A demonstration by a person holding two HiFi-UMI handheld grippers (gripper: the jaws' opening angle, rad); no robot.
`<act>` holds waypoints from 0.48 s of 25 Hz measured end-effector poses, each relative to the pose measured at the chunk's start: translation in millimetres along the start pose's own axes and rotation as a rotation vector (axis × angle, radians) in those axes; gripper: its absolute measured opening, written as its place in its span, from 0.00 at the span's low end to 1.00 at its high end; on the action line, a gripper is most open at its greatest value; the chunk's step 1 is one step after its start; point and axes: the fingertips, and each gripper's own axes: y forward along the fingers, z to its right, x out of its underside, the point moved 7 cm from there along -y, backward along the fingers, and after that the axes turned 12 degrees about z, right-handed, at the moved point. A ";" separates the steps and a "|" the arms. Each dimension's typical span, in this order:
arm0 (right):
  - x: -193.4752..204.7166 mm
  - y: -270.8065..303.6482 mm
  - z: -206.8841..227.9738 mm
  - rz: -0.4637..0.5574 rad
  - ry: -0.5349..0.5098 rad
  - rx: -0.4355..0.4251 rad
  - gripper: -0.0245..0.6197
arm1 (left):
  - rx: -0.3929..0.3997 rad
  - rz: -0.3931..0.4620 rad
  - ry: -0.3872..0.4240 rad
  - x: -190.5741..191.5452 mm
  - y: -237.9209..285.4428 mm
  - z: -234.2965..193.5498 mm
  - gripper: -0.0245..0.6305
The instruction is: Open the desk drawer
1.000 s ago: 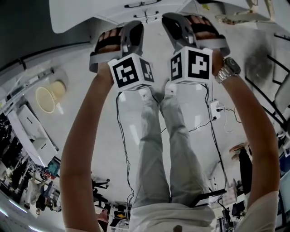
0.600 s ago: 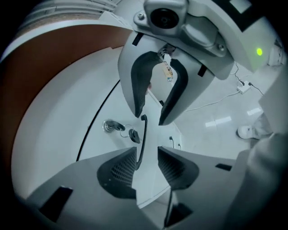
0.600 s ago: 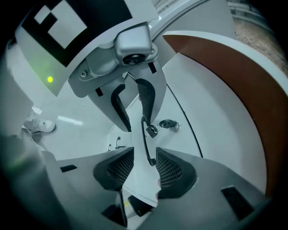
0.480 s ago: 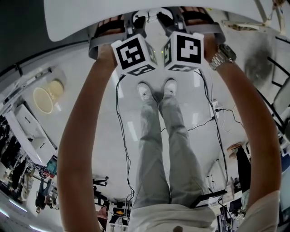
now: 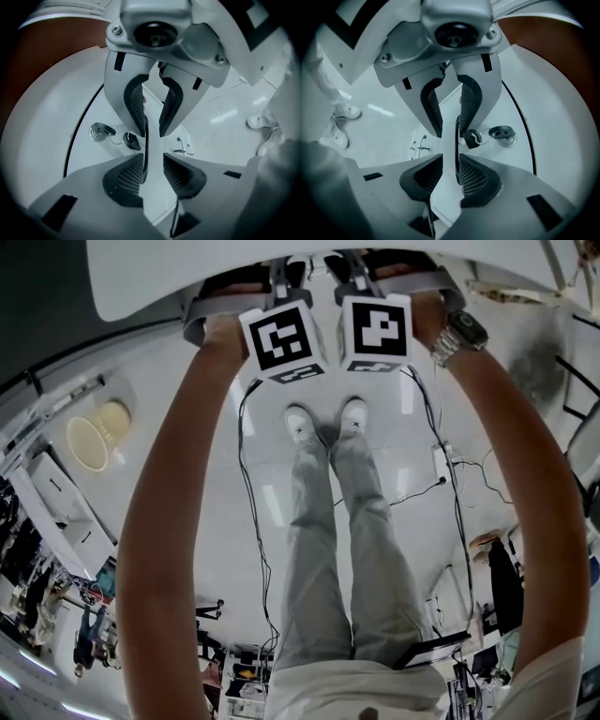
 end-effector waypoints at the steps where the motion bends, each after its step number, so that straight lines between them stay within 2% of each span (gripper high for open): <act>1: 0.7 0.2 1.5 -0.001 -0.009 0.021 0.19 | -0.007 0.004 0.002 -1.6 0.2 -0.6 0.23; 3: 1.5 0.1 4.4 0.001 -0.016 0.059 0.11 | -0.027 0.005 0.002 -3.6 0.3 -2.6 0.14; 8: -0.3 -1.0 5.3 -0.005 -0.021 0.064 0.09 | -0.068 -0.010 0.028 0.0 -1.3 -5.9 0.09; 12: -0.4 -1.2 6.3 -0.014 -0.018 0.057 0.09 | -0.041 -0.015 0.029 -0.1 -1.6 -8.4 0.08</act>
